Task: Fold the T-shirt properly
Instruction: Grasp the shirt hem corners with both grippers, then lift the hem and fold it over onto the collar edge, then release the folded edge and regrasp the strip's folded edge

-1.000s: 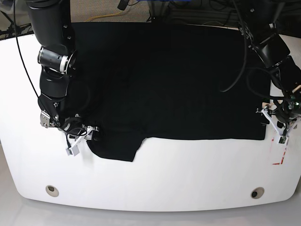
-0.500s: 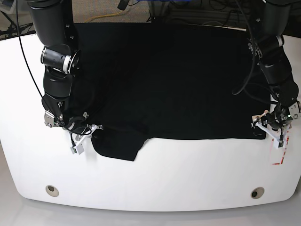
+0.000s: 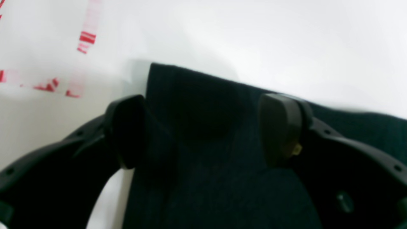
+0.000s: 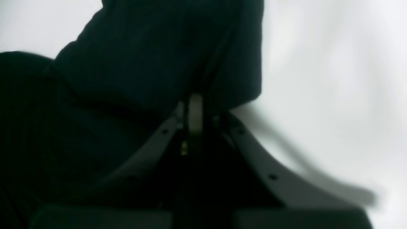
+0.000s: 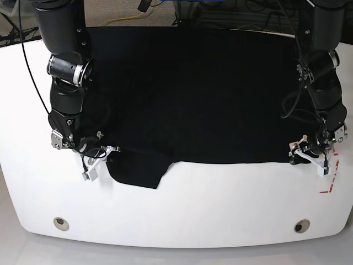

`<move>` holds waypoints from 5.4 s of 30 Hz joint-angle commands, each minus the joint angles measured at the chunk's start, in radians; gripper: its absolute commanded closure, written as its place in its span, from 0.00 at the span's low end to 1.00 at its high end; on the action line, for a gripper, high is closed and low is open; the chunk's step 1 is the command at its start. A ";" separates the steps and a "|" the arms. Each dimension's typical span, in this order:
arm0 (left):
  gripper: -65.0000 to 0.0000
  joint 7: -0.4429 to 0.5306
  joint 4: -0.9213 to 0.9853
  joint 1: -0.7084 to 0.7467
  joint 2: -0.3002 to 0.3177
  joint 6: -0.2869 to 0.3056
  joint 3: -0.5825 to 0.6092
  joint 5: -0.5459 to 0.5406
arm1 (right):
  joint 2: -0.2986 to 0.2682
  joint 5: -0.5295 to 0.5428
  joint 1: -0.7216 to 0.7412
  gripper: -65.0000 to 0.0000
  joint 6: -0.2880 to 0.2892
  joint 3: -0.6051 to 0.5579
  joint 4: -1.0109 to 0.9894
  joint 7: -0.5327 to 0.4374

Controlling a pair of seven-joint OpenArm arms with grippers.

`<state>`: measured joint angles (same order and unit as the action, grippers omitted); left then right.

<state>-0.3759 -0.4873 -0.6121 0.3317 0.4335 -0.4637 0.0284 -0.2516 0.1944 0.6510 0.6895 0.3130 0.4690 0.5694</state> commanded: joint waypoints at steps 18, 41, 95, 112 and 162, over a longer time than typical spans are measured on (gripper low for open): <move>1.00 -0.056 -0.109 -0.010 -0.019 0.077 0.001 -0.008 | -0.032 0.010 0.036 1.00 0.009 0.001 0.261 0.137; 1.00 -0.438 -0.821 0.231 -0.135 0.192 -0.005 -0.008 | -0.035 0.021 -0.106 1.00 0.009 0.007 0.913 0.588; 1.00 -0.800 -1.396 0.771 -0.101 0.265 0.000 -0.005 | -0.024 0.664 -1.086 1.00 0.009 0.334 1.543 0.772; 0.43 -0.803 -1.416 0.820 -0.075 0.265 -0.004 -0.009 | 0.005 0.710 -1.157 0.10 0.009 0.412 1.546 0.771; 0.69 -0.688 -0.842 0.522 -0.112 0.265 0.029 -0.100 | -0.013 0.242 -0.544 0.75 0.009 0.239 0.801 0.472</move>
<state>-1.0195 -1.3403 -0.0895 0.2226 0.6971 -0.4374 -0.1059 -0.2417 0.4767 0.0834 0.7120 0.5476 1.2804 1.0168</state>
